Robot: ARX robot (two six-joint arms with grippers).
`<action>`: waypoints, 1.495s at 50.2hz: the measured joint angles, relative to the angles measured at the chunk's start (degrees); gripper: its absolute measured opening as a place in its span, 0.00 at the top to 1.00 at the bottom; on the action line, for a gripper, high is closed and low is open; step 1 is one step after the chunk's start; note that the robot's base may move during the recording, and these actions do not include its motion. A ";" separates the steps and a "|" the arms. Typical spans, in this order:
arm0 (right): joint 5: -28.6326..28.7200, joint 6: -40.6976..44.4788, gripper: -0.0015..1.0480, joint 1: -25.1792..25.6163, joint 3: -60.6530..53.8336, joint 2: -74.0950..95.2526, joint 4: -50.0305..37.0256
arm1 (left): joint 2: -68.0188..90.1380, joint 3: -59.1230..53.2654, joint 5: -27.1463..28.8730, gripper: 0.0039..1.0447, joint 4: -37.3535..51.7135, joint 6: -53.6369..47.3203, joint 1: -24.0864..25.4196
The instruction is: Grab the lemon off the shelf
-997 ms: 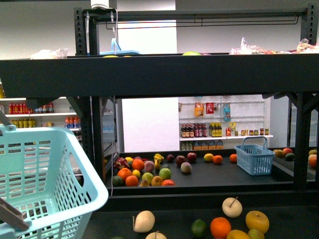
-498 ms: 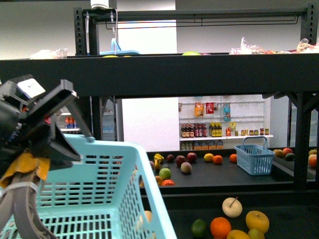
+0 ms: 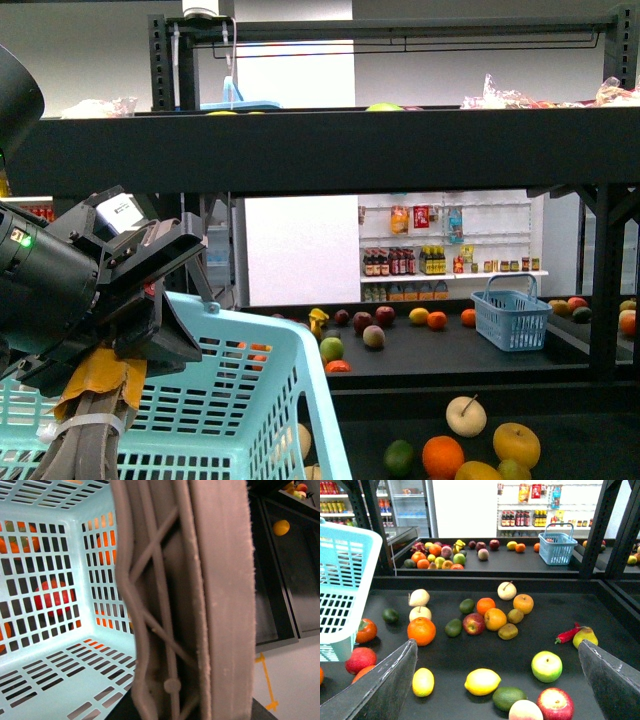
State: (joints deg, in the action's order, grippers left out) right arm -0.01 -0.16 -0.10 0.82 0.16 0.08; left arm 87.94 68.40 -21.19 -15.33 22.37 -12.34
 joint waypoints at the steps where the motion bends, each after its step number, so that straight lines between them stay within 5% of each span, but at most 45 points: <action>1: 0.00 0.00 0.07 0.00 0.00 0.00 0.00 | 0.00 0.00 -0.04 0.86 0.00 -0.04 -0.04; 3: -0.87 -0.22 0.07 -0.17 0.04 0.13 0.15 | 0.00 0.00 -0.07 0.86 0.00 -0.11 -0.09; 10: -18.51 -6.86 0.07 -3.48 2.93 12.76 0.33 | 0.11 0.02 -0.33 0.86 0.02 -0.20 -0.26; 18: -5.57 -8.46 0.07 4.96 14.23 46.16 -18.97 | 0.17 0.02 -0.24 0.86 0.02 -0.33 -0.33; 24: 4.35 -6.29 0.07 6.91 29.38 72.30 -19.74 | 0.17 0.02 -0.09 0.86 0.02 -0.33 -0.33; 32: 9.99 -3.28 0.07 7.74 43.12 89.88 -16.00 | 0.26 0.02 -0.13 0.86 0.02 -0.46 -0.37; 47: 11.67 3.41 0.07 6.51 62.16 112.54 -12.09 | 0.26 0.02 -0.17 0.86 0.02 -0.46 -0.37; 64: 5.84 1.81 0.07 2.84 77.55 132.30 -4.98 | 0.26 0.02 -0.24 0.86 0.02 -0.48 -0.37; 75: 8.20 11.34 0.07 -0.02 84.21 137.31 -1.14 | 0.26 0.02 -0.24 0.86 0.02 -0.48 -0.37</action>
State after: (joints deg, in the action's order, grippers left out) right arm 8.19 11.18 -0.12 85.03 137.47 -1.06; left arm 88.20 68.42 -21.43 -15.31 21.89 -12.71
